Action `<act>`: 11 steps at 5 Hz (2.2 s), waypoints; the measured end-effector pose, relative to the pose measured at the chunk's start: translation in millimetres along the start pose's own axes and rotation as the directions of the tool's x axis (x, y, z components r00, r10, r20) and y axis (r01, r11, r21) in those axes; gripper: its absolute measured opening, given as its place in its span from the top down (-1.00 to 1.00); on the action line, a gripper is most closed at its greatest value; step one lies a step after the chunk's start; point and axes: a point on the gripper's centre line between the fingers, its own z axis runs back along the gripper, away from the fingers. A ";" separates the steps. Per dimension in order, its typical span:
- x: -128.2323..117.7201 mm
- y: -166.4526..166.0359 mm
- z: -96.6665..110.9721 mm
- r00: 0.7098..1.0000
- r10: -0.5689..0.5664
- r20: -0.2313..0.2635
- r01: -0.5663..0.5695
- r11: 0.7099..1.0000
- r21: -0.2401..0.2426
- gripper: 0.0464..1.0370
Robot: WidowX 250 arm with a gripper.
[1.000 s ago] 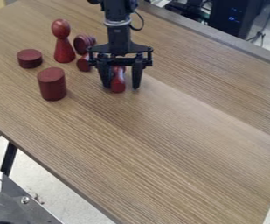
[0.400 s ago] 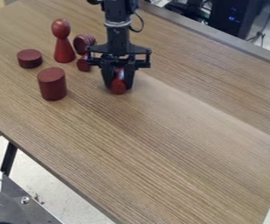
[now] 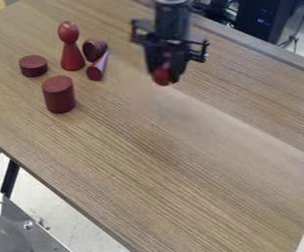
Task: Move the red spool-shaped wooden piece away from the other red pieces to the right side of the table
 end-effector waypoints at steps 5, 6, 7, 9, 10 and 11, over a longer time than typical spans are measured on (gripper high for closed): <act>-4.6 -114.4 -42.6 0.706 -0.703 0.087 0.705 0.685 -0.185 0.27; -8.2 -136.3 -45.2 0.663 -0.739 0.119 0.745 0.638 -0.192 0.27; -10.5 -136.4 -48.3 0.663 -0.739 0.122 0.746 0.639 -0.189 0.27; -16.8 -126.7 -56.8 0.715 -0.694 0.086 0.696 0.694 -0.184 0.13; -16.8 -123.6 -57.5 0.726 -0.684 0.074 0.684 0.708 -0.176 -0.51; -16.7 -122.4 -57.1 0.741 -0.669 0.067 0.669 0.723 -0.174 -0.93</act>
